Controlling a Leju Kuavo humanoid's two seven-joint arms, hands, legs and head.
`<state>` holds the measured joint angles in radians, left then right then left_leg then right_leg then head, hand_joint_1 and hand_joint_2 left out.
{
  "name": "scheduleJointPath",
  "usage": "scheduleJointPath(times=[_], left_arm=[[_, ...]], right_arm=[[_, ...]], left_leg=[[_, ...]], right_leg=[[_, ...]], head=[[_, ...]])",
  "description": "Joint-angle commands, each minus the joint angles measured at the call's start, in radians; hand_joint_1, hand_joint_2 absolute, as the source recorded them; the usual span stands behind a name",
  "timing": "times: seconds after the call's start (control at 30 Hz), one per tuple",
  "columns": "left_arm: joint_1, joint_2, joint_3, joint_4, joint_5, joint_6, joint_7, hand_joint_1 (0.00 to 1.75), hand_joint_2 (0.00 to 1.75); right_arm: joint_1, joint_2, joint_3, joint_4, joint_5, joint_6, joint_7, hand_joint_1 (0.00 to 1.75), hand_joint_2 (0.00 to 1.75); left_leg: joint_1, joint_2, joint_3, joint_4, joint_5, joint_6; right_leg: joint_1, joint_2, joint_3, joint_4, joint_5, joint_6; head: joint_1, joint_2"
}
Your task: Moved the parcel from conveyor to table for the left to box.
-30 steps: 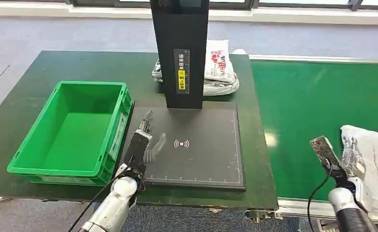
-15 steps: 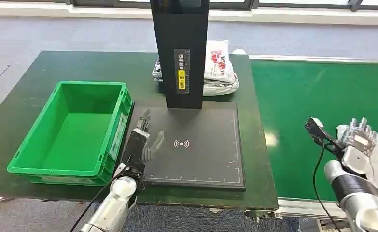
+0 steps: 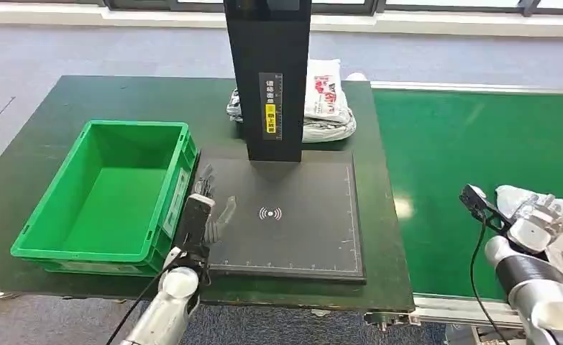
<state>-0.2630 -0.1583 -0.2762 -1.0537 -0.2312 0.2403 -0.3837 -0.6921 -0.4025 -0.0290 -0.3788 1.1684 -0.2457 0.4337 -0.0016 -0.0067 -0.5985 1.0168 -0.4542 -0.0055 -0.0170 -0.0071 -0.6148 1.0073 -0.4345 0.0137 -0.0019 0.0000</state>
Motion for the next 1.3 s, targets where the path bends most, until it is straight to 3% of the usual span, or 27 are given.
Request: scheduleJointPath(times=[0.03, 0.27, 0.5, 0.63, 0.97, 1.3], left_arm=[[0.005, -0.001, 0.043, -0.013, -0.010, -0.003, 0.013, 0.00, 1.75], [0.006, -0.002, 0.044, -0.013, -0.011, -0.004, 0.014, 0.00, 1.75], [0.023, -0.002, 0.061, -0.046, -0.034, -0.016, 0.024, 0.00, 1.75], [0.029, -0.007, 0.071, -0.054, -0.051, -0.026, 0.030, 0.00, 1.75], [0.039, -0.004, 0.088, -0.073, -0.069, -0.046, 0.039, 0.00, 1.75], [0.044, -0.007, 0.100, -0.085, -0.076, -0.049, 0.044, 0.00, 1.75]], right_arm=[[-0.006, 0.027, -0.009, 0.064, -0.014, -0.004, -0.017, 0.00, 1.75], [-0.008, 0.029, -0.015, 0.064, -0.017, 0.002, -0.020, 0.00, 1.75], [0.023, 0.068, -0.113, 0.070, -0.093, 0.088, -0.115, 0.00, 1.75], [0.033, 0.063, -0.126, 0.069, -0.075, 0.081, -0.101, 0.00, 1.75], [0.093, 0.078, -0.259, 0.034, -0.184, 0.120, -0.215, 0.00, 1.75], [0.107, 0.087, -0.287, 0.021, -0.207, 0.126, -0.227, 0.00, 1.75]], left_leg=[[0.001, 0.002, 0.004, -0.002, -0.001, -0.001], [0.001, 0.003, 0.004, -0.002, -0.001, -0.001], [0.001, 0.002, 0.003, -0.001, -0.001, -0.001], [0.001, 0.003, 0.005, -0.003, -0.001, -0.001], [0.001, 0.003, 0.006, -0.003, -0.001, -0.001], [0.001, 0.004, 0.005, -0.003, -0.001, -0.001]], right_leg=[[0.001, 0.002, 0.003, -0.002, 0.000, -0.001], [0.001, 0.003, 0.004, -0.003, 0.001, -0.001], [0.001, 0.002, 0.002, -0.002, 0.000, -0.001], [0.001, 0.003, 0.004, -0.003, 0.000, -0.001], [0.002, 0.003, 0.006, -0.004, 0.000, -0.001], [0.001, 0.004, 0.005, -0.003, 0.000, -0.001]], head=[[0.000, 0.000], [0.000, 0.000], [0.000, 0.000], [0.000, 0.000], [0.000, 0.000], [0.000, 0.000]])
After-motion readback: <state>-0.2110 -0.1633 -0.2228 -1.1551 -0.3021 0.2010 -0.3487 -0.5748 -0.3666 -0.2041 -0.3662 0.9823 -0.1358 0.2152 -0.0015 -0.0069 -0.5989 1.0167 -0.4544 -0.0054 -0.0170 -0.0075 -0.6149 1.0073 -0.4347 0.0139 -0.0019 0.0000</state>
